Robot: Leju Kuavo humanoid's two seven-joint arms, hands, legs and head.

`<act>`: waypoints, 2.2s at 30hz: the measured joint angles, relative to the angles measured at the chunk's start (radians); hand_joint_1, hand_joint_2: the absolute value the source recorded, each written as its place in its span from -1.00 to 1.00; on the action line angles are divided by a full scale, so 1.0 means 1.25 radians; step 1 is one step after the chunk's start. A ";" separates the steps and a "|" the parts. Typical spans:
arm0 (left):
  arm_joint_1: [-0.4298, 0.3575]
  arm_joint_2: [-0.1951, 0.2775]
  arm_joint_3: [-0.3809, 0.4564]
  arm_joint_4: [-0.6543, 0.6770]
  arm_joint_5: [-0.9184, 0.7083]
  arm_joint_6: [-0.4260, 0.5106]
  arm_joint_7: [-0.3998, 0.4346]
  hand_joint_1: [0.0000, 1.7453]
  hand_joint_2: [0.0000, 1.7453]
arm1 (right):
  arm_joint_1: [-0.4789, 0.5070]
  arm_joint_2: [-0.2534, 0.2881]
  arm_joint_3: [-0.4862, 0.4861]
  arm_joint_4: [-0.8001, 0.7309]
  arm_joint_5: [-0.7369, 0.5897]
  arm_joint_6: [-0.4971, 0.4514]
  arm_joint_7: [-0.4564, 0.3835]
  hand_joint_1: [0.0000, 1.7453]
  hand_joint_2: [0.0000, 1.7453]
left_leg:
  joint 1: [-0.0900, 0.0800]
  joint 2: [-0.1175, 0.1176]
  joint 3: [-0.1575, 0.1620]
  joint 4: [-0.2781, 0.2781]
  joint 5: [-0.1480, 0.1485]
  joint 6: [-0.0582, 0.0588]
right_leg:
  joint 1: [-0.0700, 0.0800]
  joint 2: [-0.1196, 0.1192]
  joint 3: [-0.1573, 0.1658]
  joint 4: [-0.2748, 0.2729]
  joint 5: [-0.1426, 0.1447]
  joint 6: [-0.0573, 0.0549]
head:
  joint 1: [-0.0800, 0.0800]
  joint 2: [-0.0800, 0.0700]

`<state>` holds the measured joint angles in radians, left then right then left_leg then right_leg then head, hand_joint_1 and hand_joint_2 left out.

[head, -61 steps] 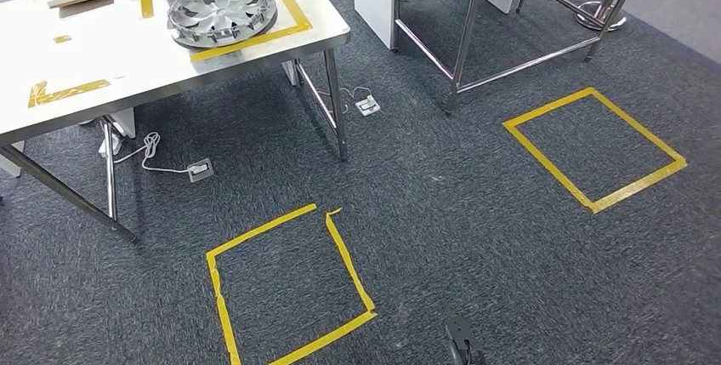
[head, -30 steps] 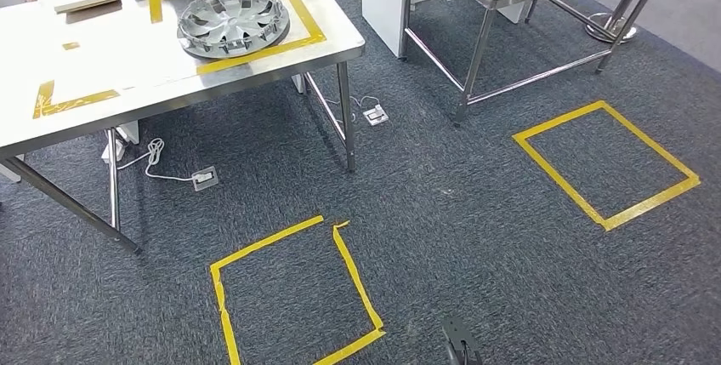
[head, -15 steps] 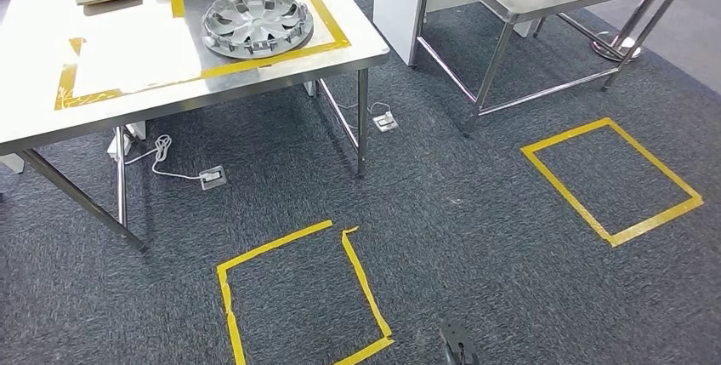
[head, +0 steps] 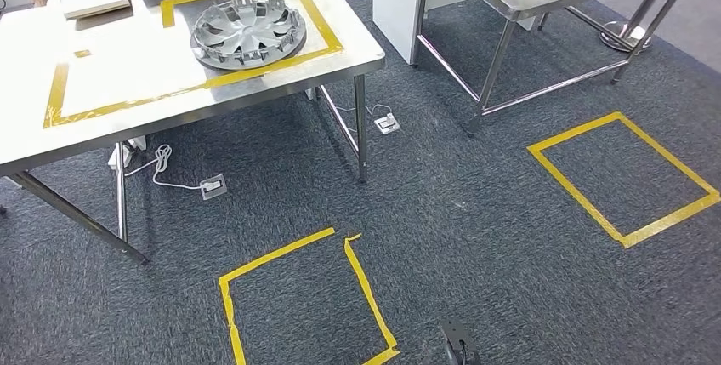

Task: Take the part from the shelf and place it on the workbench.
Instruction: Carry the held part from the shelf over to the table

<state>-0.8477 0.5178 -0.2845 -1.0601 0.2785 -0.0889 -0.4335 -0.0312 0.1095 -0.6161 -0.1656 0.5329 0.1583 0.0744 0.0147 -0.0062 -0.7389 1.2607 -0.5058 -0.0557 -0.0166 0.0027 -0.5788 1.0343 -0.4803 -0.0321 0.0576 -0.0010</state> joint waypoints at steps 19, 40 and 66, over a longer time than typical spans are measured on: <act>0.004 -0.021 0.006 -0.007 -0.025 0.000 0.004 1.00 1.00 | -0.001 0.000 -0.001 0.000 -0.002 -0.002 0.005 -1.00 -1.00 | -0.012 -0.003 0.141 -0.184 0.011 0.045 | 0.010 0.000 -0.067 0.017 0.042 0.021 | 0.002 0.000; -0.013 -0.040 0.011 -0.002 -0.041 -0.008 0.008 1.00 1.00 | -0.003 0.002 -0.008 0.000 0.003 -0.001 0.000 -1.00 -1.00 | -0.007 0.001 0.083 -0.190 0.074 0.055 | 0.006 0.001 0.019 0.069 -0.058 0.033 | -0.005 0.000; -0.022 -0.055 0.015 0.008 -0.055 -0.012 0.013 1.00 1.00 | -0.002 0.005 -0.014 0.000 0.001 -0.003 0.003 -1.00 -1.00 | -0.013 0.003 0.051 -0.187 0.095 0.032 | 0.008 0.006 0.053 -0.006 -0.047 0.015 | -0.009 0.000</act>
<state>-0.8751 0.4492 -0.2658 -1.0496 0.2095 -0.1038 -0.4171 -0.0340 0.1162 -0.6341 -0.1652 0.5344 0.1550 0.0776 -0.0016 -0.0019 -0.6746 1.0268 -0.3872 -0.0159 -0.0065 0.0105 -0.5126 1.0274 -0.5389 -0.0137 0.0465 -0.0010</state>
